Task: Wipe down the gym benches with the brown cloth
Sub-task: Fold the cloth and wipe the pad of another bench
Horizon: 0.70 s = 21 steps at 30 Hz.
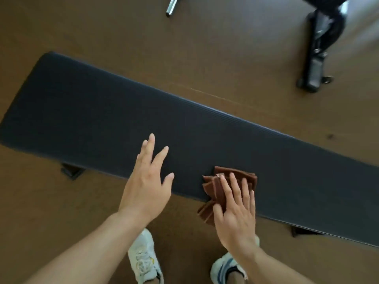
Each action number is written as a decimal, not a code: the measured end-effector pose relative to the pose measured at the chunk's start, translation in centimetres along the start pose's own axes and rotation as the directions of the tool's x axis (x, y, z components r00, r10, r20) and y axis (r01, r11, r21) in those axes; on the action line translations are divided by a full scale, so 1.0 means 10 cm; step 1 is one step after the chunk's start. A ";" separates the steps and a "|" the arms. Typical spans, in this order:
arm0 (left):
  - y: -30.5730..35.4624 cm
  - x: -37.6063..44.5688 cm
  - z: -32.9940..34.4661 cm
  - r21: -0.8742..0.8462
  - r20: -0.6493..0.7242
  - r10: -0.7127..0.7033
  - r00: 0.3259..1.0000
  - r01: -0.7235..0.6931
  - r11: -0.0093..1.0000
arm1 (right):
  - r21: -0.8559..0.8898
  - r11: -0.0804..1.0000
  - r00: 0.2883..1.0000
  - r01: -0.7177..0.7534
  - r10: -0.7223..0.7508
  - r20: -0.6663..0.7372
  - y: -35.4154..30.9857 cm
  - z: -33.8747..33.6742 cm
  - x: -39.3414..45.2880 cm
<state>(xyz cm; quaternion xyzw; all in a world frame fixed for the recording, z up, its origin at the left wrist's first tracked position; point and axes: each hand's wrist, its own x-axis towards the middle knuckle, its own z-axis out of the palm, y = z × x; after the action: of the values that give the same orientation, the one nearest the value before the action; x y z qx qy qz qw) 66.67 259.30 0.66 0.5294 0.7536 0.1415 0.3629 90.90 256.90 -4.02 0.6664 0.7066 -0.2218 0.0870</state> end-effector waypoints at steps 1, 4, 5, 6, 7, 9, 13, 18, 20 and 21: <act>0.16 0.03 0.08 -0.007 0.036 0.007 0.999 -0.007 1.000 | 0.008 0.999 0.999 -0.042 0.042 0.010 0.17 -0.08 0.04; 0.56 0.08 0.30 0.012 0.089 0.047 0.995 -0.048 0.999 | -0.014 1.000 0.999 0.024 -0.024 -0.027 0.39 -0.33 0.60; 0.66 0.10 0.38 0.028 0.096 0.059 0.994 -0.062 0.998 | 0.005 1.000 0.997 0.016 -0.016 -0.077 0.38 -0.42 0.93; 0.74 0.11 0.44 0.049 0.101 0.063 0.993 -0.068 0.996 | 0.041 0.999 0.994 -0.009 0.013 -0.106 0.32 -0.54 1.26; 0.79 0.13 0.50 0.072 0.107 0.058 0.993 -0.065 0.995 | 0.079 0.996 0.993 -0.035 0.044 -0.110 0.23 -0.65 1.56; 0.83 0.15 0.61 0.110 0.117 0.025 0.993 -0.038 0.993 | 0.108 0.993 0.993 -0.050 0.061 -0.103 0.09 -0.73 1.88; 0.88 0.12 0.71 0.088 0.091 -0.074 0.993 0.066 0.994 | 0.043 0.987 0.975 0.158 -0.149 -0.162 0.25 -0.47 1.22; 1.18 0.10 0.86 0.160 0.095 -0.055 0.994 0.039 0.986 | -0.089 0.922 0.926 0.378 -0.378 0.009 0.92 -0.12 0.11; 1.35 0.15 0.95 0.153 0.130 -0.028 0.991 0.008 0.988 | -0.092 0.930 0.934 0.355 -0.356 0.007 1.15 -0.23 0.28; 1.44 0.17 0.99 0.145 0.144 -0.018 0.989 -0.003 0.989 | -0.076 0.952 0.954 0.297 -0.300 -0.030 1.23 -0.33 0.48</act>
<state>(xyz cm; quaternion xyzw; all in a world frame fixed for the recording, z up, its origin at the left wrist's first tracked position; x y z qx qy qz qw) 83.27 264.90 1.63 0.5604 0.7355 0.0460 0.3780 103.04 262.80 -5.48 0.5530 0.8080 -0.1936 0.0613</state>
